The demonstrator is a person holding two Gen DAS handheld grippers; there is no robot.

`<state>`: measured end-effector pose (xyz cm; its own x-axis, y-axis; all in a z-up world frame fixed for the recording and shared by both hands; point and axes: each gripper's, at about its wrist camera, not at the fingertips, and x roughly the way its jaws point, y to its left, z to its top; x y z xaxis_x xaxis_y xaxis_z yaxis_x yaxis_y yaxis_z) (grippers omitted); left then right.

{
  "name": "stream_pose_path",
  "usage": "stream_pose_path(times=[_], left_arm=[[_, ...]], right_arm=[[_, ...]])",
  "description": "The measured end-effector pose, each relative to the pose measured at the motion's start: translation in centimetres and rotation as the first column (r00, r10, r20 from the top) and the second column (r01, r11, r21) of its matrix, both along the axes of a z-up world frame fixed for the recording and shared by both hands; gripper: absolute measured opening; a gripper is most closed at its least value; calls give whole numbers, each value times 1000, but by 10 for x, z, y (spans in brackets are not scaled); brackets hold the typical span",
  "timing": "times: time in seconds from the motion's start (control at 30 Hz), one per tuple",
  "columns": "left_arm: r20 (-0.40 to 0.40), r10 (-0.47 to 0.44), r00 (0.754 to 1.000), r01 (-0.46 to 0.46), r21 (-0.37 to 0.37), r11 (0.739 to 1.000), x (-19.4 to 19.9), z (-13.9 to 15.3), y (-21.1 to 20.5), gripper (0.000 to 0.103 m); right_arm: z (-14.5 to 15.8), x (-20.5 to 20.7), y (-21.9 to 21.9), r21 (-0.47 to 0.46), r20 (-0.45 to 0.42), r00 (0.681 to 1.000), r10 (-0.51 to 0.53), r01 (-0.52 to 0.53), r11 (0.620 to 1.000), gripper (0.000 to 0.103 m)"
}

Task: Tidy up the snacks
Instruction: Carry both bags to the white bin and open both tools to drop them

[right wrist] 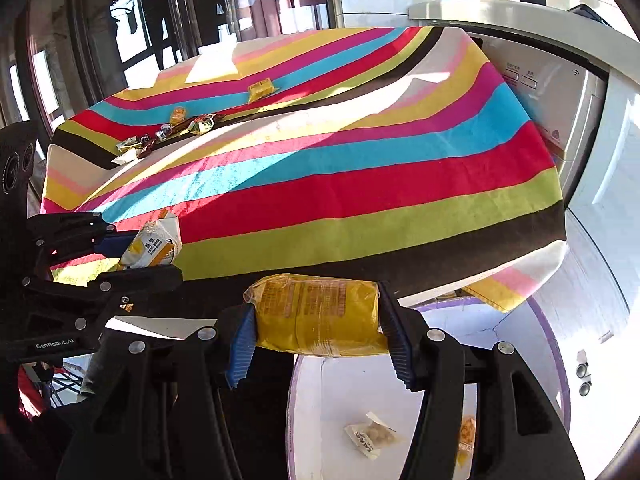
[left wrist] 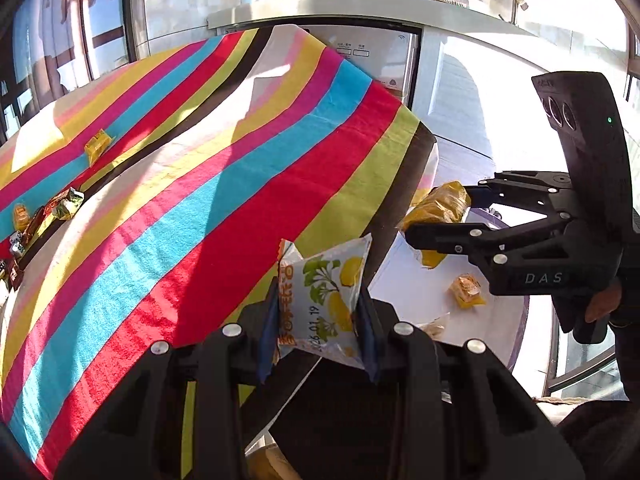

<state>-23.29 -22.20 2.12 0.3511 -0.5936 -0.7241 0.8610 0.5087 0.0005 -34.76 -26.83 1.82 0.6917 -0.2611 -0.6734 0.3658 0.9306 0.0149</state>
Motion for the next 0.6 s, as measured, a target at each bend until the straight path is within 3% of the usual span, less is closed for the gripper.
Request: stream_pose_path(times=[0.23,0.43,0.47,0.5,0.53,0.6], left_arm=[[-49,-206,977,208,51,977,-44,-21,-73,34],[-113,-306,945,312,43,949,-66,-44,-106,36],[-119,-320,940,326,29,945,-68,-46,-109,40],[-126,-336,933,340,10,940,-70,-47,-110,50],[-134,-351,927,354,-2,935,-71,-48,-111,73],[-95,-324,941,326,0,945,-74,-47,-108,89]], right_arm=[[-23,-60,-50,32,-28,978,-208,209,977,55],[-35,-94,-73,34,-46,950,-310,312,949,57],[-36,-97,-75,31,-45,944,-327,329,944,63],[-36,-100,-79,26,-44,937,-348,349,937,70],[-35,-102,-81,21,-38,929,-369,370,929,83],[-31,-109,-85,18,-7,917,-400,400,916,85]])
